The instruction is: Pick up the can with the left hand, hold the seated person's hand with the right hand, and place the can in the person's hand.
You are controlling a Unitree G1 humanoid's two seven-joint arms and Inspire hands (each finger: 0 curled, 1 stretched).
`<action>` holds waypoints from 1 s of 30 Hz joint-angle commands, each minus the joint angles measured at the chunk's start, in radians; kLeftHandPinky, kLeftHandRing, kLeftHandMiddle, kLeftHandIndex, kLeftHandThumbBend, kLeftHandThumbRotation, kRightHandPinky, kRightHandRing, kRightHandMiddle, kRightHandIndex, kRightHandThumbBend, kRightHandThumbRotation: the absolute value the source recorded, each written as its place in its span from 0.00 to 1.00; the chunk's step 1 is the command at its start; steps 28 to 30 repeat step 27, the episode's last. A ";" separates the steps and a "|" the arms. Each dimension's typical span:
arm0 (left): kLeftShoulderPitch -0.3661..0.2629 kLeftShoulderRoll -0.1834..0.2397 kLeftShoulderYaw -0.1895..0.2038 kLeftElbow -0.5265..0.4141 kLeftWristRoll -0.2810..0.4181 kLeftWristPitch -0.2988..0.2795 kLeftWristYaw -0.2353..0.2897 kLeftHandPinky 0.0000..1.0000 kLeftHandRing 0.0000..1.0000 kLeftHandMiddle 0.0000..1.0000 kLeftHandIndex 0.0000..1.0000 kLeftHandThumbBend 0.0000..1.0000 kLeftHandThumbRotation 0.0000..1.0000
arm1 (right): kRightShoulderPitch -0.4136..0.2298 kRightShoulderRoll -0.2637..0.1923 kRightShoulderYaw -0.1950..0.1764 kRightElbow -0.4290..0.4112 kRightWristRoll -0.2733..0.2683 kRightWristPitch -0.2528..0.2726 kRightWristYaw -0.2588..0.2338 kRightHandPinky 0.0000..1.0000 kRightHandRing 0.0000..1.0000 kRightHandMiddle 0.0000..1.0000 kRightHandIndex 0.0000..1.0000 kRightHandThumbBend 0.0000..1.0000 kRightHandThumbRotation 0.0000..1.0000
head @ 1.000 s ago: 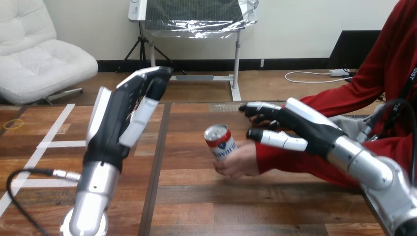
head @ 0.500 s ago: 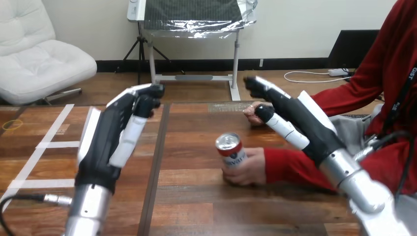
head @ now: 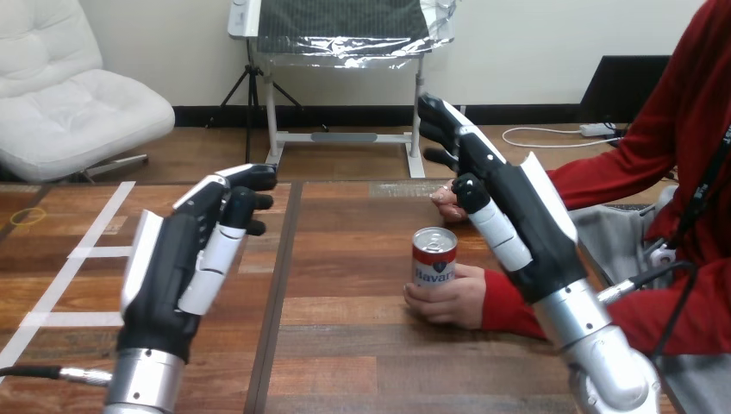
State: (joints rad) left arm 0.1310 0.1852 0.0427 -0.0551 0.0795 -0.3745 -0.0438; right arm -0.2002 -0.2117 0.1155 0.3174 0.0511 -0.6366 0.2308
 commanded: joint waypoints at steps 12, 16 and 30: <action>-0.025 -0.006 0.043 -0.192 -0.090 -0.011 -0.021 0.62 0.72 0.75 0.71 0.63 1.00 | 0.109 0.049 0.002 -0.226 0.071 -0.006 0.052 0.92 0.94 0.94 0.92 0.84 1.00; -0.023 -0.011 0.038 -0.199 -0.101 -0.020 -0.027 0.61 0.71 0.73 0.71 0.61 1.00 | 0.131 0.054 0.000 -0.237 0.084 -0.006 0.065 0.93 0.95 0.94 0.92 0.82 1.00; -0.034 -0.036 0.030 -0.182 -0.080 -0.027 -0.015 0.57 0.67 0.71 0.70 0.60 1.00 | 0.169 0.062 -0.008 -0.244 0.092 -0.001 0.076 0.96 0.96 0.96 0.94 0.75 1.00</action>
